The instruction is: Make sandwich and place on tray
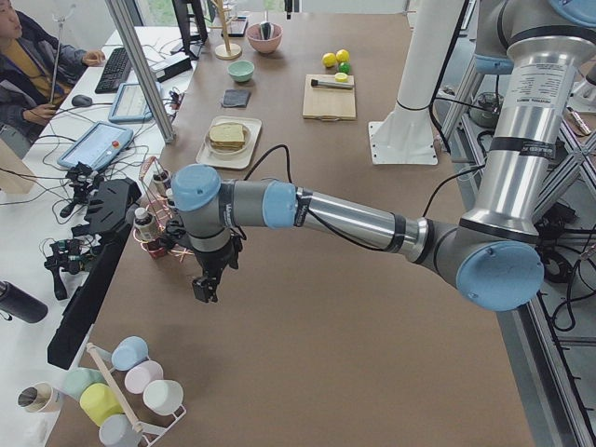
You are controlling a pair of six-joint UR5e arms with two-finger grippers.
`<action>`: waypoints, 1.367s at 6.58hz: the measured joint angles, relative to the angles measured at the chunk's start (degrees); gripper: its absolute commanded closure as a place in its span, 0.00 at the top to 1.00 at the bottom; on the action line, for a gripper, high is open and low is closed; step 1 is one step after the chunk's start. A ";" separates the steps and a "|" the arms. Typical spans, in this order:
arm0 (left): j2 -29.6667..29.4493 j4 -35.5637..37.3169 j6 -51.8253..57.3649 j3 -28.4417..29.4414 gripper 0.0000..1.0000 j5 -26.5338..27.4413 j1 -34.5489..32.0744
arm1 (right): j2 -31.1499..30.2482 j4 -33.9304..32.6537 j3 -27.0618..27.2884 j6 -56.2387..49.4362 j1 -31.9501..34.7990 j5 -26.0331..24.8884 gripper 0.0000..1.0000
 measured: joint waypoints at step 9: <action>14.52 0.03 -4.41 -8.34 0.97 -0.67 -1.73 | -5.06 -0.23 -0.59 -0.57 3.17 -3.09 1.00</action>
